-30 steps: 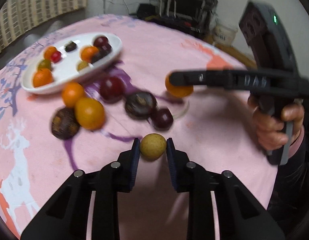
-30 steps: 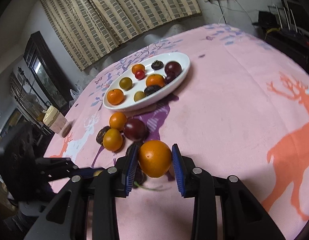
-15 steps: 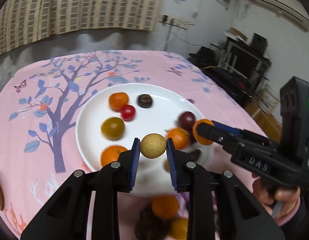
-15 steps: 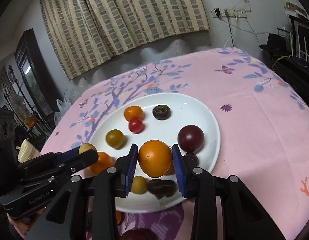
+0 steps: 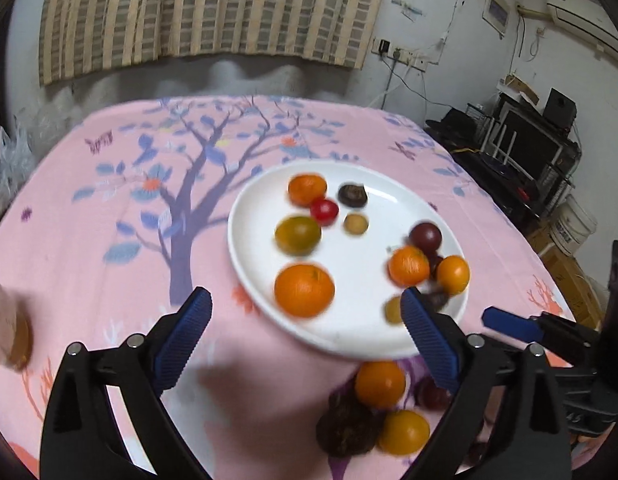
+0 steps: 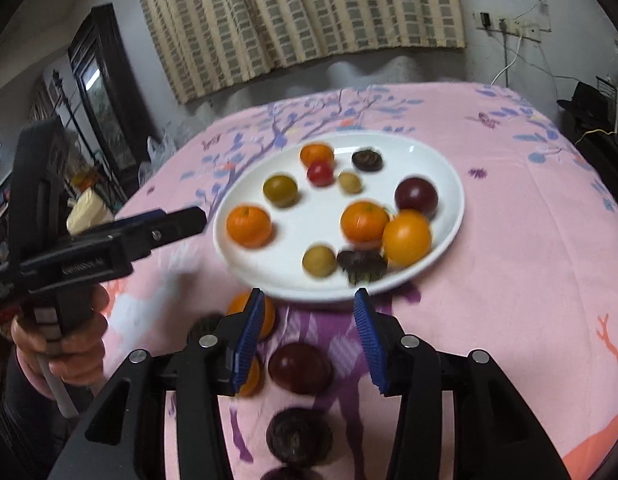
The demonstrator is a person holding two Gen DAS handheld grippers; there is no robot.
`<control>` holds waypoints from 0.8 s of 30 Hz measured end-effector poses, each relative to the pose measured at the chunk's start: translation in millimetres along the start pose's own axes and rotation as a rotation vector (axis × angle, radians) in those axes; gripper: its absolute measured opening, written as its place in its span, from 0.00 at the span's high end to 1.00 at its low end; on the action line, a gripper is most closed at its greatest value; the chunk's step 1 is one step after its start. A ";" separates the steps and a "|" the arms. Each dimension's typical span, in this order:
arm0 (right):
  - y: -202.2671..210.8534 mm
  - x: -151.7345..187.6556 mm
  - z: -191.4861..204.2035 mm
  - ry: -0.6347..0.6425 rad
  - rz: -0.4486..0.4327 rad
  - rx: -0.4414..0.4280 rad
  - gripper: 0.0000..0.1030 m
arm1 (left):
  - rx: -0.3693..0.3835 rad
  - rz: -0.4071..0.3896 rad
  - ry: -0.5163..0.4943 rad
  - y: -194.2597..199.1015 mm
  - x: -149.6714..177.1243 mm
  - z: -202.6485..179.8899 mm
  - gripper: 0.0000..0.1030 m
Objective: Organize fruits
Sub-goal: 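Place the orange and lime on the white plate, opening both grippers, then grasp a dark red plum with the right gripper while the left grasps a mangosteen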
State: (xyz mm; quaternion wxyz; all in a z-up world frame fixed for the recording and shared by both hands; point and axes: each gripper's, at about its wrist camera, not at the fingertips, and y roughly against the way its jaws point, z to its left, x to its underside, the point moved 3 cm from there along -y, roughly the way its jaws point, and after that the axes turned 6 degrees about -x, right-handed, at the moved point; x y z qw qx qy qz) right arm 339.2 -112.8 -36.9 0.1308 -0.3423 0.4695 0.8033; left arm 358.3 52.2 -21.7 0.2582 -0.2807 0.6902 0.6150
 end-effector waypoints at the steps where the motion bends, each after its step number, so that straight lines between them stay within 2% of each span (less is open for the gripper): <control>1: -2.8 4.2 1.0 -0.001 0.024 0.005 0.55 | -0.004 0.005 -0.015 2.2 6.4 1.1 0.09; 5: -9.2 16.4 6.2 0.006 0.078 0.004 0.55 | -0.062 -0.024 -0.071 17.1 28.6 6.0 0.09; 10: -14.6 26.4 10.5 0.029 0.116 0.010 0.55 | -0.068 0.005 -0.084 20.5 50.2 12.1 0.08; 20: -26.6 33.6 9.8 0.043 0.155 0.037 0.56 | -0.084 -0.006 -0.109 26.5 54.7 10.8 0.08; 22: -27.3 34.2 12.1 0.056 0.154 0.039 0.61 | -0.084 -0.002 -0.104 26.5 54.6 11.7 0.08; 24: -26.9 34.3 13.4 0.064 0.149 0.041 0.62 | -0.086 0.000 -0.102 26.4 54.3 12.4 0.08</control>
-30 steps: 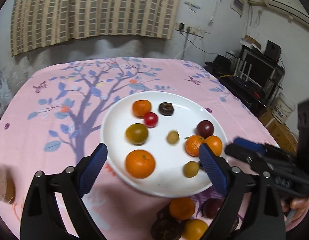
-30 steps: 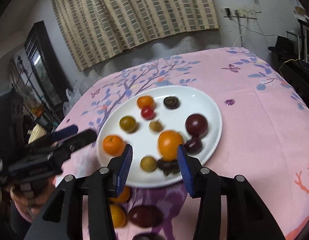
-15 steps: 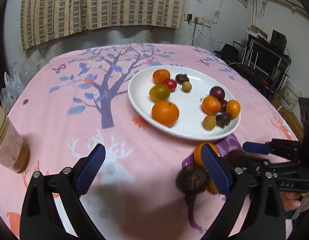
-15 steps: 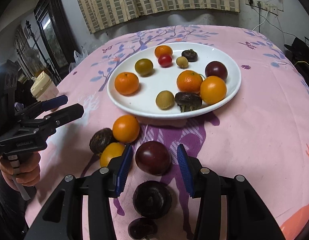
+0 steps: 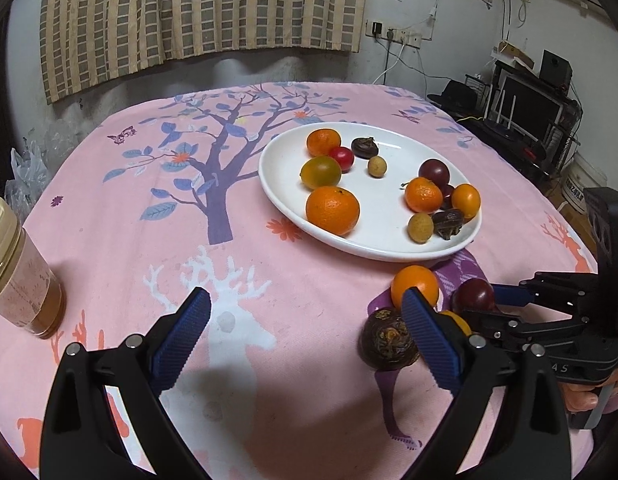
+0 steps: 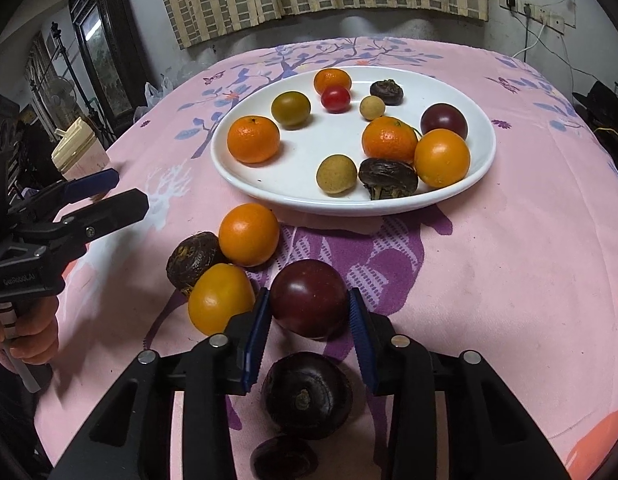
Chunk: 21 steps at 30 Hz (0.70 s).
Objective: Organize fruits
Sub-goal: 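Grasp a dark red plum with the right gripper while the left grasps a mangosteen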
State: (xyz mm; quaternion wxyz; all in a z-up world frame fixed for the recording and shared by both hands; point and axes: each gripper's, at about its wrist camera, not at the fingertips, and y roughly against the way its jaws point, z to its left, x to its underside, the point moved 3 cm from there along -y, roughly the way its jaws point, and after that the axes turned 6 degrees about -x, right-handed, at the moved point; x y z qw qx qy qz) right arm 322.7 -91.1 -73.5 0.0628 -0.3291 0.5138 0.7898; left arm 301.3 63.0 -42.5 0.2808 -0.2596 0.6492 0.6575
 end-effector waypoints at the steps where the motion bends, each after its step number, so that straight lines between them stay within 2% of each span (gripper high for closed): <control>1: 1.1 -0.2 -0.9 -0.006 -0.006 -0.001 0.62 | -0.002 0.001 -0.002 -0.2 -0.4 0.5 0.08; 4: 10.4 -4.4 -9.1 -0.065 -0.053 -0.027 0.62 | 0.000 0.005 -0.020 -0.6 0.0 1.4 0.08; 8: 20.4 -8.0 -21.8 -0.123 -0.094 -0.016 0.62 | 0.139 0.059 -0.178 -4.2 12.6 -17.9 0.10; 10: 19.3 -6.6 -25.0 -0.141 -0.085 -0.022 0.62 | 0.179 0.064 -0.273 -2.9 21.5 -31.0 0.18; 13: 17.7 -5.7 -23.6 -0.133 -0.074 -0.018 0.62 | 0.184 0.064 -0.369 -3.6 31.6 -47.5 0.29; 15: 17.9 -5.7 -21.5 -0.125 -0.075 -0.017 0.62 | 0.173 0.079 -0.390 -8.6 35.9 -51.7 0.35; 19: 20.0 -6.6 -22.1 -0.129 -0.081 -0.019 0.62 | 0.164 0.118 -0.368 -22.1 38.4 -50.8 0.50; 21: 19.8 -6.9 -22.4 -0.130 -0.081 -0.017 0.62 | 0.161 0.114 -0.365 -24.9 38.5 -52.1 0.50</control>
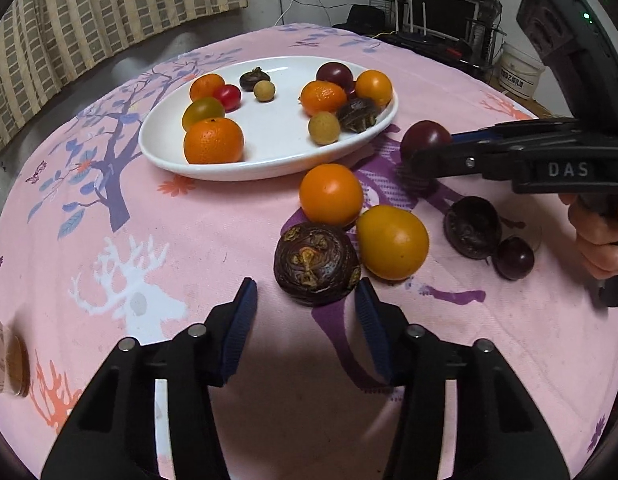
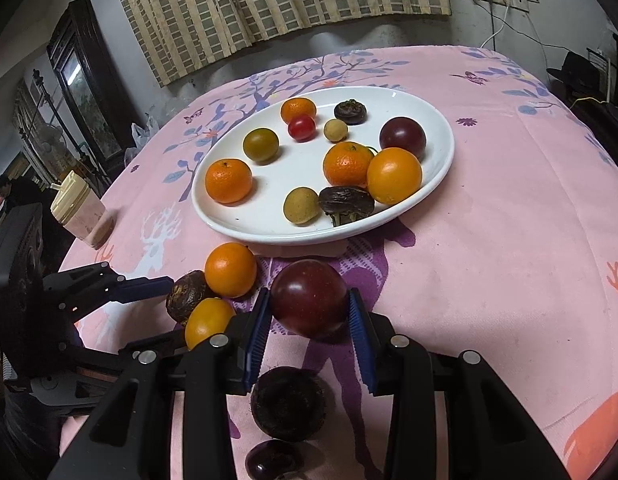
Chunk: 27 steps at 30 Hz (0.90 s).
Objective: Organize fruits
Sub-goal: 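Grasp a dark red plum with the right gripper while the left grasps a mangosteen, then place the plum and mangosteen on the white plate, opening both grippers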
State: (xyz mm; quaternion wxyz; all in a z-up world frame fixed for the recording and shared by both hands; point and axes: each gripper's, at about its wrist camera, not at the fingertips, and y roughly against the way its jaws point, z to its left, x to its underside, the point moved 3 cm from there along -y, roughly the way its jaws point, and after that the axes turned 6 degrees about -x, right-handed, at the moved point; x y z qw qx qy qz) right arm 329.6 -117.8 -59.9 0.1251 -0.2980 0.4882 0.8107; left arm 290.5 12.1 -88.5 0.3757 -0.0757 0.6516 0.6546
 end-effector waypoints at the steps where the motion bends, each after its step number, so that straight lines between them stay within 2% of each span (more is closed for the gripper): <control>1: -0.2 0.2 0.2 0.001 0.001 0.001 0.62 | -0.004 -0.005 -0.005 -0.7 -0.8 -1.4 0.50; 8: -2.1 0.8 2.5 0.015 0.004 0.008 0.62 | -0.011 -0.017 -0.011 -7.2 -7.9 -5.5 0.51; 10: -2.3 1.0 2.5 0.017 0.005 0.011 0.62 | 0.012 -0.014 -0.002 -7.4 -8.0 -5.3 0.56; 12: -2.1 0.8 2.5 0.015 0.004 0.010 0.62 | 0.009 -0.016 -0.006 -6.6 -8.0 -5.6 0.56; 16: 0.9 0.8 1.6 0.010 -0.008 0.007 0.62 | 0.007 -0.015 -0.013 -1.5 -5.0 -5.8 0.57; 20: 7.9 3.7 2.4 0.017 -0.026 0.000 0.62 | 0.026 -0.034 0.024 12.7 -3.3 -4.3 0.57; 24: 22.6 0.1 4.0 0.004 -0.087 -0.043 0.62 | 0.047 -0.102 0.068 37.8 -10.0 -0.8 0.57; 27: 30.9 -14.8 -0.2 -0.029 -0.154 -0.050 0.62 | 0.086 -0.139 0.138 47.6 -32.9 10.3 0.57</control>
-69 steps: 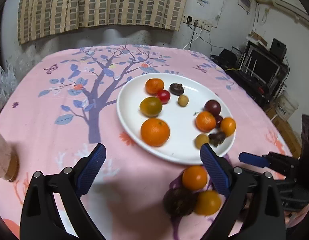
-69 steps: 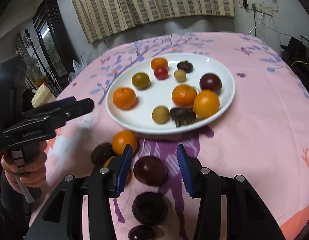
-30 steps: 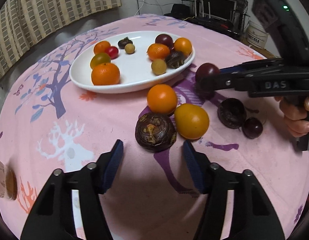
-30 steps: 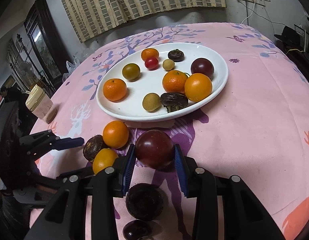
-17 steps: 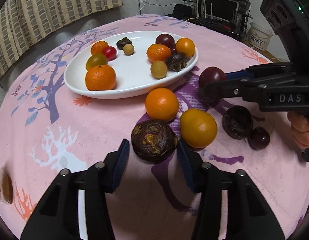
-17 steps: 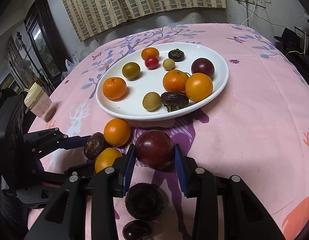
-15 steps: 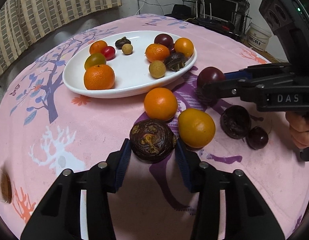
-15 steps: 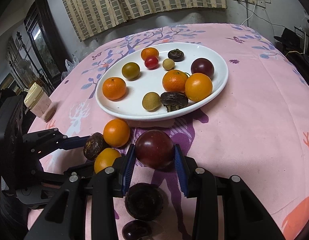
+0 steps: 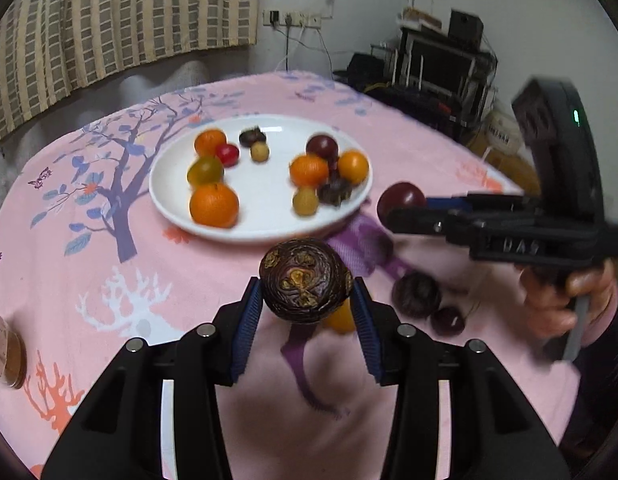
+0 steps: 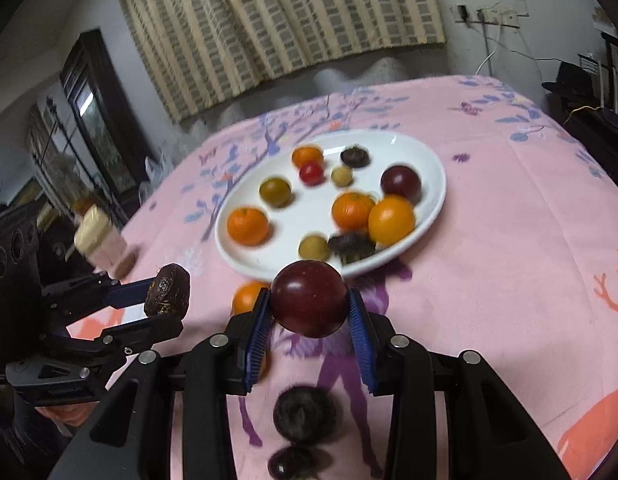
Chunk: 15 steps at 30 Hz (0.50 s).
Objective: Organize fruits
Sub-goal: 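Place the plum and mangosteen on the white plate, opening both grippers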
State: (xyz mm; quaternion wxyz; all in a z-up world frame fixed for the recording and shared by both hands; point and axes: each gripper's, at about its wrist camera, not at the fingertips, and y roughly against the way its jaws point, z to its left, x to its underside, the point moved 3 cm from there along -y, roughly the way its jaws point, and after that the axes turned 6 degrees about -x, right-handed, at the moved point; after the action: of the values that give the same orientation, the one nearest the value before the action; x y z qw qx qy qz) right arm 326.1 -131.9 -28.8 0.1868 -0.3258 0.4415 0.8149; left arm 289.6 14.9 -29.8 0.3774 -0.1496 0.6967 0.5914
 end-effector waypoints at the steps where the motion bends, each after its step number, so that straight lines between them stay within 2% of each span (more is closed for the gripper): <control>1: -0.5 -7.5 -2.8 -0.014 -0.020 0.008 0.62 | -0.009 -0.010 0.007 -1.7 -8.4 1.0 0.57; 4: -9.6 -29.7 -12.7 -0.030 -0.053 0.047 0.62 | -0.062 -0.040 0.025 -16.4 -39.4 4.2 0.57; 8: -29.0 -54.2 -26.2 -0.026 -0.065 0.080 0.62 | -0.069 -0.036 0.094 -48.0 -71.0 15.9 0.57; 15: -64.3 -81.2 -38.3 -0.006 -0.052 0.099 0.62 | -0.116 0.010 0.147 -92.9 -91.6 37.1 0.57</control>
State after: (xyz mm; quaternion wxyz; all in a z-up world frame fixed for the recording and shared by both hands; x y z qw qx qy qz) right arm 436.5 -130.7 -26.0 0.2249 -0.3251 0.4721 0.7879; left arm 424.8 4.1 -32.0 0.3131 -0.2109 0.6877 0.6201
